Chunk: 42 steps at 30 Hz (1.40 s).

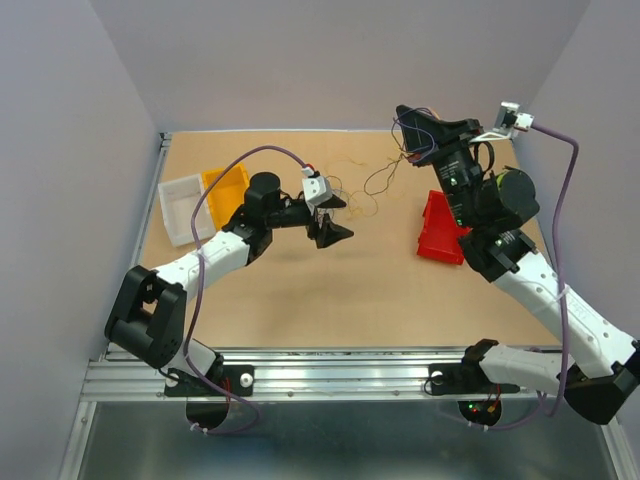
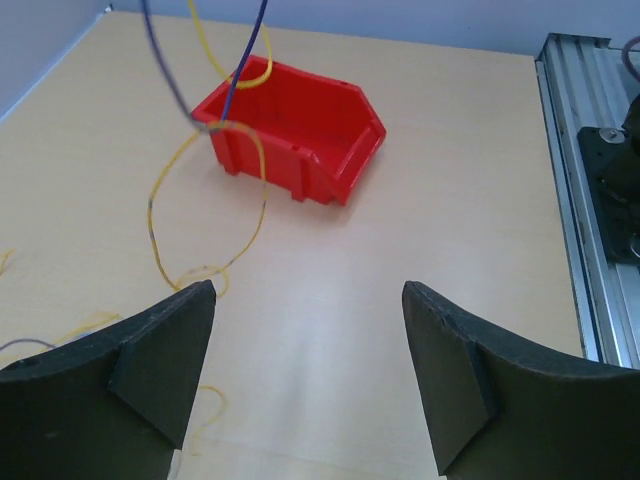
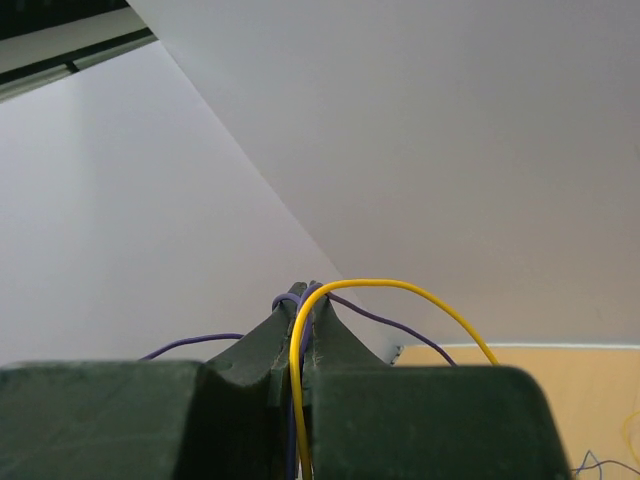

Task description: Untangle the cables

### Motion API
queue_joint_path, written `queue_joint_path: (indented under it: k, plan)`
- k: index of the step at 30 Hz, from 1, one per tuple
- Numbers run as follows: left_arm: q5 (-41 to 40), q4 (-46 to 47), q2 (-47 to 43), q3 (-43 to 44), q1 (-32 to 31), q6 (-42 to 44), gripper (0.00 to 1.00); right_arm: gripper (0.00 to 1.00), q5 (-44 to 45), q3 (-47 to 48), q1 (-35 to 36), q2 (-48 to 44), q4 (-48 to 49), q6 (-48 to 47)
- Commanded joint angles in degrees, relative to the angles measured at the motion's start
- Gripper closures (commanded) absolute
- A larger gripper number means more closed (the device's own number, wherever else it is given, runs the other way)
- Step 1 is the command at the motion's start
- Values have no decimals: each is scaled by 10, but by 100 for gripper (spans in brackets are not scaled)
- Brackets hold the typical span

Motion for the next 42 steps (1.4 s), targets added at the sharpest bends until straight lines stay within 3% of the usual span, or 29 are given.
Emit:
queue_joint_path:
  k: [1, 5, 10, 19, 25, 30, 32, 38, 40, 41, 42]
  plan:
    - [-11, 31, -30, -6, -11, 40, 13, 99, 0, -6, 4, 28, 59, 20]
    - [-18, 20, -6, 7, -13, 40, 16, 100, -6, -5, 4, 52, 73, 33]
    - [-95, 13, 26, 26, -14, 32, 20, 99, -19, -11, 3, 59, 85, 41]
    - [-21, -8, 60, 48, -15, 42, 19, 100, -30, -23, 3, 46, 94, 51]
    - [-13, -15, 74, 57, -20, 44, 19, 100, -32, -26, 4, 45, 96, 54]
    - [-26, -24, 100, 76, -28, 42, 20, 99, -34, -25, 4, 50, 103, 62]
    - [-71, -28, 108, 83, -33, 34, 23, 100, -37, -26, 4, 51, 110, 67]
    - [-113, -27, 145, 118, -34, 3, 34, 99, -47, -25, 3, 56, 119, 80]
    - [-111, -28, 159, 134, -34, -14, 46, 99, -49, -30, 4, 54, 121, 82]
    - [-110, -31, 161, 139, -33, -16, 57, 99, -48, -33, 3, 52, 125, 83]
    - [-109, -33, 162, 143, -34, -18, 79, 99, -46, -43, 4, 50, 126, 83]
